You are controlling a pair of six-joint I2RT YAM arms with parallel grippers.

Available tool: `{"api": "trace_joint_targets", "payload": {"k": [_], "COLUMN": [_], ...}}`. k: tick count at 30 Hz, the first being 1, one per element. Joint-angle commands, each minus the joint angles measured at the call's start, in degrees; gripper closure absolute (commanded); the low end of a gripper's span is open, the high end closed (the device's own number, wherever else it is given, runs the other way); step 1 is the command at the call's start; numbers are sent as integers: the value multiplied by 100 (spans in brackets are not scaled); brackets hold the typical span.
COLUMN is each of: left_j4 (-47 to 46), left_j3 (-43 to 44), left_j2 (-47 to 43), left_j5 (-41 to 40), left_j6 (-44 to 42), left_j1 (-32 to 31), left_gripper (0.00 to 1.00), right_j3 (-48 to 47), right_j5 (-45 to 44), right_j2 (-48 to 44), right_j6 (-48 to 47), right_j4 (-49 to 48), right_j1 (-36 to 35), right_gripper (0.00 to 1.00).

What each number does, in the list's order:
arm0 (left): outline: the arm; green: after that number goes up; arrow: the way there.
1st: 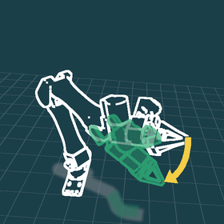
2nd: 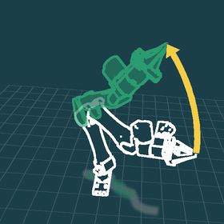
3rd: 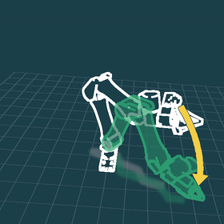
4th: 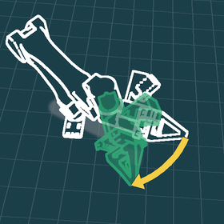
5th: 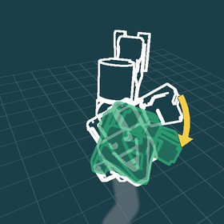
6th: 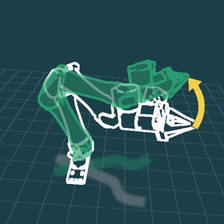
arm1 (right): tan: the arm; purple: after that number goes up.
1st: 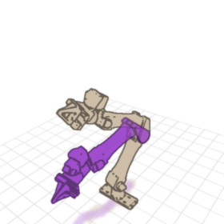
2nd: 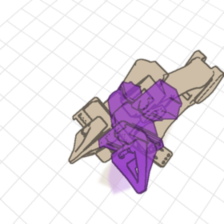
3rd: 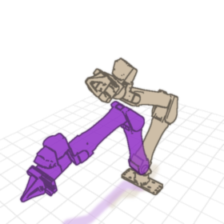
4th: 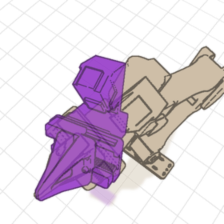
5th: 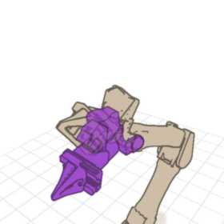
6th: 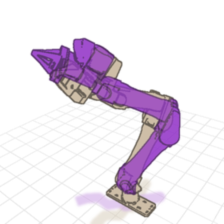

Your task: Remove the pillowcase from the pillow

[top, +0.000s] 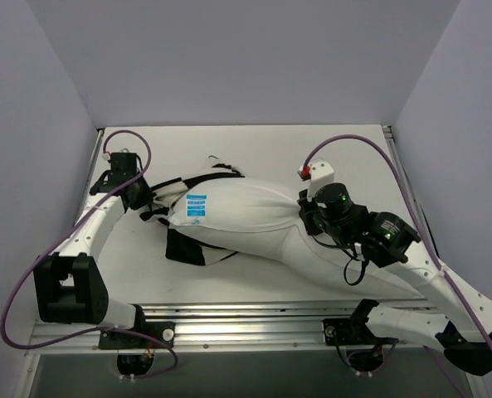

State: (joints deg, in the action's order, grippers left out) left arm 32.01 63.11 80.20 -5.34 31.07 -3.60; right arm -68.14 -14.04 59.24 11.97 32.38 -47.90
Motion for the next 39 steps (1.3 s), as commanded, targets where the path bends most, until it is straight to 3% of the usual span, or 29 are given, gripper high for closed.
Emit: {"api": "trace_joint_targets", "payload": {"k": [1, 6, 11, 17, 21, 26, 31, 35, 37, 39], "left_j4": [-423, -398, -11, 481, 736, 439, 209, 429, 604, 885], "left_j3": [210, 640, 1668, 2871, 3207, 2497, 1075, -42, -403, -808], "left_j2": [328, 829, 1295, 1568, 1534, 498, -872, -1664, -2033, -2262], "left_j5": [-556, -520, -643, -714, -644, -31, 534, 1078, 1306, 1474], "left_j6": [162, 163, -145, -321, -347, -251, -277, -242, -181, -128], "left_j1": [201, 289, 588, 1010, 1080, 1045, 808, 352, -201, -518], "left_gripper": [98, 98, 98, 98, 98, 98, 98, 96, 94, 87], "right_j3": [-507, -972, -1508, -2606, -3292, -3373, -2241, -1125, -485, -122], "right_j5": [-265, -555, -1249, -1961, -2050, -2357, -2507, -1859, -1367, -725], "right_j2": [-484, -458, -274, 394, 825, 1247, 1502, 1765, 1836, 1959], "right_j6": [-45, -45, -36, -177, -580, -740, -441, 6, 200, 437], "right_j4": [-22, 75, 49, -109, -363, -662, -1339, -1848, -2217, -2603], "right_j1": [114, 140, 176, 438, 737, 1036, 1414, 1468, 1476, 1459], "right_gripper": [100, 100, 100, 100, 100, 100, 100, 100, 100, 100]}}
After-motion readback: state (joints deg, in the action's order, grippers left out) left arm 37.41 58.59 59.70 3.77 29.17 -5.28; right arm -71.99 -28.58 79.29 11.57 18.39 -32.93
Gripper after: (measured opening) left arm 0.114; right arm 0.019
